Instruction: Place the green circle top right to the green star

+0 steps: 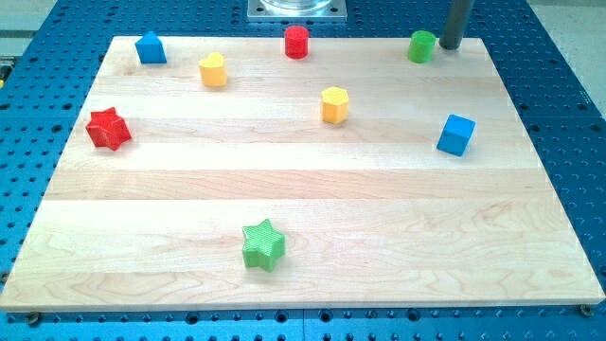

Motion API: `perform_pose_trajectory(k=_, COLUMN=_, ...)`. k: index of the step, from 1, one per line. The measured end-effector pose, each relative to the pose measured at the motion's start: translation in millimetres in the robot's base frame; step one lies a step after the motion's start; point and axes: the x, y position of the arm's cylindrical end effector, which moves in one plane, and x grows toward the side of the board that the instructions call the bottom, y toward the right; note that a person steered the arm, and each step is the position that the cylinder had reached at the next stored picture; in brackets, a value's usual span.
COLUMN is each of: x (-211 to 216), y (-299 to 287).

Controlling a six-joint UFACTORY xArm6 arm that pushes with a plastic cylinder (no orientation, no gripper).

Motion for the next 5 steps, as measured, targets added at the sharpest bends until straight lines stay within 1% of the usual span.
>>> perform_pose_trajectory(k=1, x=1.7, y=-2.5)
perform_pose_trajectory(k=2, x=16.7, y=-35.0)
perform_pose_trajectory(k=3, x=38.0, y=-100.3)
perform_pose_trajectory(k=4, x=24.6, y=-106.6)
perform_pose_trajectory(k=5, x=2.2, y=-102.1)
